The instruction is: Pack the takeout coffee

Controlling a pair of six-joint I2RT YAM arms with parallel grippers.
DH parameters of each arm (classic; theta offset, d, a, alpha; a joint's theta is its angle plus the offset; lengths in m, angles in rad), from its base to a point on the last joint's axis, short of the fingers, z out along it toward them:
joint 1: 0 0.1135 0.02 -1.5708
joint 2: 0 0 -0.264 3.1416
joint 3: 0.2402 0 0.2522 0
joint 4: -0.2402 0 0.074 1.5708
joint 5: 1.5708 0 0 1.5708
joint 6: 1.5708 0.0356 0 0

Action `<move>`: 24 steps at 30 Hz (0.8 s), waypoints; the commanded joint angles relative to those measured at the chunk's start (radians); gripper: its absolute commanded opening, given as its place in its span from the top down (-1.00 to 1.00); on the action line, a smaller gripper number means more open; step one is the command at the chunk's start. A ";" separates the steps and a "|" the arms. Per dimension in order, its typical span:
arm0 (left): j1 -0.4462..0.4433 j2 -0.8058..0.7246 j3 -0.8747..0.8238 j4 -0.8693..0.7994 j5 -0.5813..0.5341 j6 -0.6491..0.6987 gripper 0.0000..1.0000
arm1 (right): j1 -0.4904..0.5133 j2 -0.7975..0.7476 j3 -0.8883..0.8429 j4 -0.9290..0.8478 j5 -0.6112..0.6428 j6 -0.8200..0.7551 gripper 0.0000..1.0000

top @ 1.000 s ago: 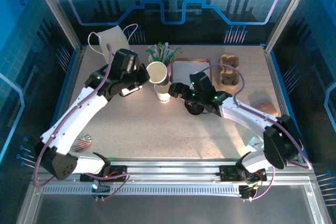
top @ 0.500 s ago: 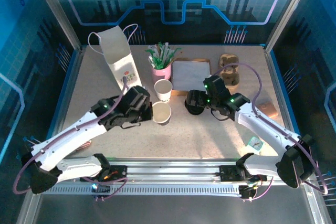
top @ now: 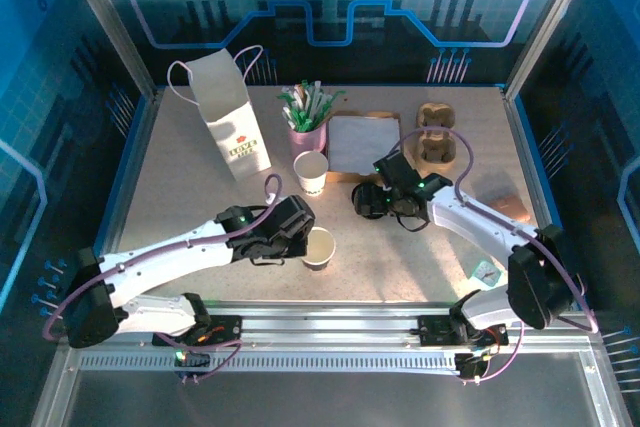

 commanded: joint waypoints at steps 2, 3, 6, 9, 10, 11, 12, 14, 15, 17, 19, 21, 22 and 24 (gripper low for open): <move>-0.017 0.033 -0.029 0.040 -0.025 -0.027 1.00 | -0.006 0.052 0.029 -0.025 0.019 -0.039 -0.92; -0.018 0.038 -0.033 0.047 -0.024 -0.029 1.00 | -0.004 0.064 0.034 -0.028 0.020 -0.042 -0.91; -0.023 0.047 -0.043 0.061 -0.023 -0.035 1.00 | 0.006 0.097 0.052 -0.028 0.036 -0.056 -0.90; -0.024 0.054 -0.043 0.070 -0.024 -0.036 1.00 | 0.013 0.120 0.057 -0.015 0.049 -0.068 -0.89; -0.025 0.055 -0.041 0.069 -0.025 -0.035 1.00 | 0.011 0.129 0.059 -0.013 0.055 -0.072 -0.89; -0.024 0.056 -0.038 0.069 -0.025 -0.032 1.00 | 0.011 0.136 0.063 -0.013 0.058 -0.074 -0.87; -0.024 0.056 -0.036 0.067 -0.026 -0.028 0.96 | 0.011 0.141 0.064 -0.011 0.060 -0.077 -0.87; -0.024 0.048 -0.028 0.062 -0.032 -0.020 0.79 | 0.011 0.150 0.069 -0.009 0.066 -0.084 -0.86; -0.024 0.045 -0.024 0.058 -0.036 -0.016 0.70 | 0.011 0.153 0.071 -0.005 0.067 -0.086 -0.86; -0.024 0.035 -0.011 0.046 -0.047 -0.006 0.41 | 0.012 0.157 0.072 0.007 0.058 -0.099 -0.85; -0.024 0.025 0.005 0.033 -0.058 0.006 0.05 | 0.011 0.163 0.074 0.015 0.057 -0.106 -0.84; -0.025 0.016 0.021 0.019 -0.066 0.018 -0.24 | 0.011 0.171 0.078 0.021 0.061 -0.113 -0.82; -0.024 0.010 0.030 0.010 -0.071 0.023 -0.34 | 0.011 0.175 0.079 0.025 0.059 -0.116 -0.81; -0.025 -0.002 0.043 -0.004 -0.082 0.032 -0.48 | 0.011 0.184 0.079 0.034 0.055 -0.122 -0.79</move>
